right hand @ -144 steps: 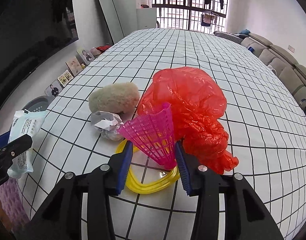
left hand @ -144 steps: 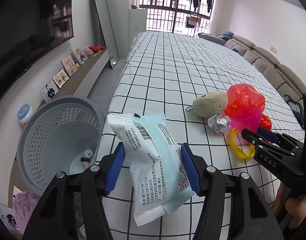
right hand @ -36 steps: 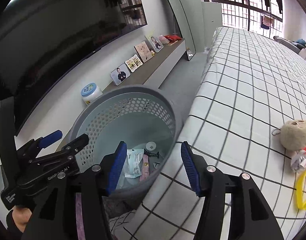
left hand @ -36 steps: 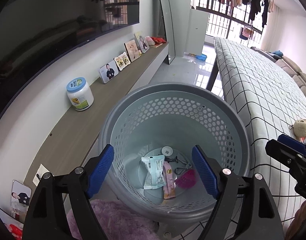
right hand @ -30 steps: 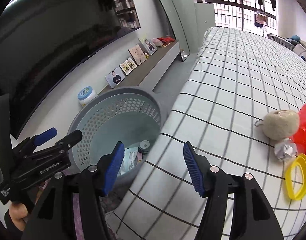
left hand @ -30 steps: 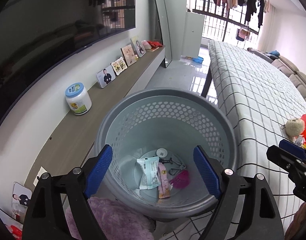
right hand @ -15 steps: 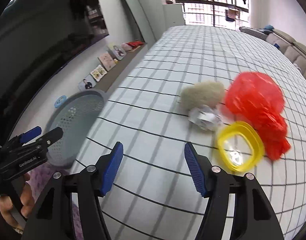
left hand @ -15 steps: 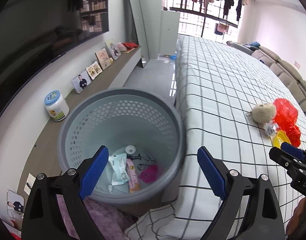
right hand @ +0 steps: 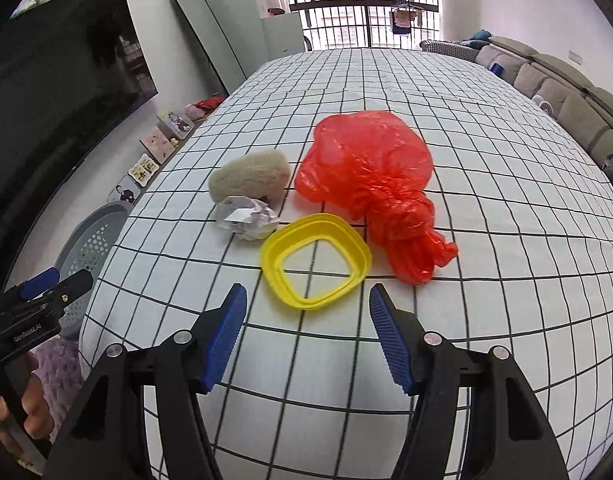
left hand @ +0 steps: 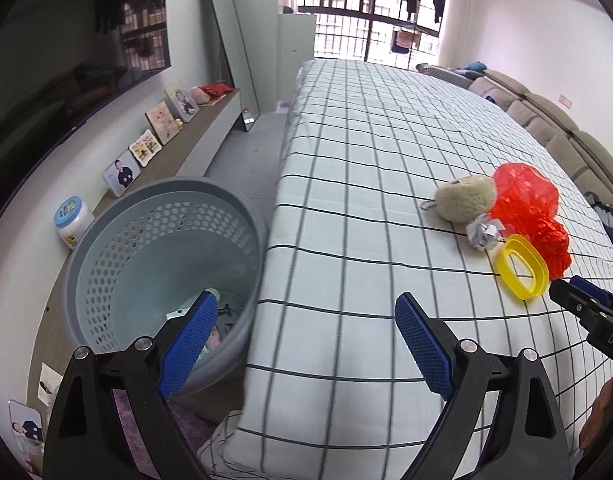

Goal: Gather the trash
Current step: 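Move both tools back over the bed toward the red bag and yellow ring, then grasp the red plastic bag with the right tool while the left tool grasps the yellow ring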

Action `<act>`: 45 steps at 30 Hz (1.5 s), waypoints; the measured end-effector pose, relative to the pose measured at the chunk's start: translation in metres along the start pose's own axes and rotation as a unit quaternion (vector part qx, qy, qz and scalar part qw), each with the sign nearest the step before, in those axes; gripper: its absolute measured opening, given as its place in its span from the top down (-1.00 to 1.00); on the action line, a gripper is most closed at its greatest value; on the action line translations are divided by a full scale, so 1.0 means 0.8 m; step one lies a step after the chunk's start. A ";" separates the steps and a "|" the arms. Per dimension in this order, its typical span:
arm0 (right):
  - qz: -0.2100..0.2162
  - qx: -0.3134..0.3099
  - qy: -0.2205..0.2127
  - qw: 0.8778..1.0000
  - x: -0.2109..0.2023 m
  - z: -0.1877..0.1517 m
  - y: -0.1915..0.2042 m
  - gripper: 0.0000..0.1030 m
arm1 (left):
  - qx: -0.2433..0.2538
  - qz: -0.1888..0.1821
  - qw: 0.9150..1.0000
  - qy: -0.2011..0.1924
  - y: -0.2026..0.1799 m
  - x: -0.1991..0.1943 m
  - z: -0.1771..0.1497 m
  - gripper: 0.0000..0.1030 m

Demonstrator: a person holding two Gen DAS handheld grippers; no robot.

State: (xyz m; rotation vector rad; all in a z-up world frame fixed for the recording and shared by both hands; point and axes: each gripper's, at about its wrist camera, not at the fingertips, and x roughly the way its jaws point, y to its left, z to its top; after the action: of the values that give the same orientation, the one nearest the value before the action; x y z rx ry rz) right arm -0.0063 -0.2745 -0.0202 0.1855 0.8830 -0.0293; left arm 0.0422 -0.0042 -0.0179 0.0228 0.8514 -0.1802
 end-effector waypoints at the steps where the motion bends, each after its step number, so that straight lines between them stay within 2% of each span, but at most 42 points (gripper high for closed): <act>1: -0.002 0.002 0.002 1.000 0.002 0.001 -0.003 -0.19 | 0.003 -0.002 1.000 0.000 -0.006 0.000 0.001 -0.72; 10: -0.005 0.010 -0.001 1.000 0.001 0.009 -0.039 -0.19 | 0.026 -0.017 0.999 0.013 -0.055 0.011 0.008 -0.72; 15: -0.009 0.003 -0.011 1.000 0.002 0.029 -0.056 -0.19 | 0.038 -0.023 0.999 0.014 -0.079 0.015 0.012 -0.72; 22: -0.001 -0.022 0.015 1.000 0.033 0.062 -0.063 -0.19 | 0.041 -0.027 0.999 0.021 -0.100 0.019 0.015 -0.72; 30: 0.004 -0.032 0.039 0.999 0.065 0.073 -0.066 -0.20 | 0.043 -0.024 0.998 0.024 -0.114 0.022 0.016 -0.72; 35: 0.008 -0.034 0.036 0.999 0.070 0.072 -0.069 -0.19 | 0.045 -0.025 0.998 0.027 -0.124 0.024 0.016 -0.72; 36: 0.010 -0.036 0.036 0.999 0.070 0.072 -0.069 -0.18 | 0.046 -0.026 0.998 0.028 -0.127 0.025 0.016 -0.72; 39: 0.015 -0.038 0.038 0.998 0.070 0.072 -0.069 0.20 | 0.054 -0.031 0.998 0.032 -0.137 0.027 0.017 -0.72; 45: 0.018 -0.025 0.016 0.999 0.046 0.071 -0.085 0.29 | 0.069 -0.043 0.996 0.028 -0.159 0.028 0.021 -0.73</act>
State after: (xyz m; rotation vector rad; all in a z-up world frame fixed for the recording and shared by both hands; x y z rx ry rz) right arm 0.0538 -0.3490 -0.0236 0.1559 0.9104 0.0297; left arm 0.0477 -0.1341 -0.0174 0.1222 0.8953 -0.3197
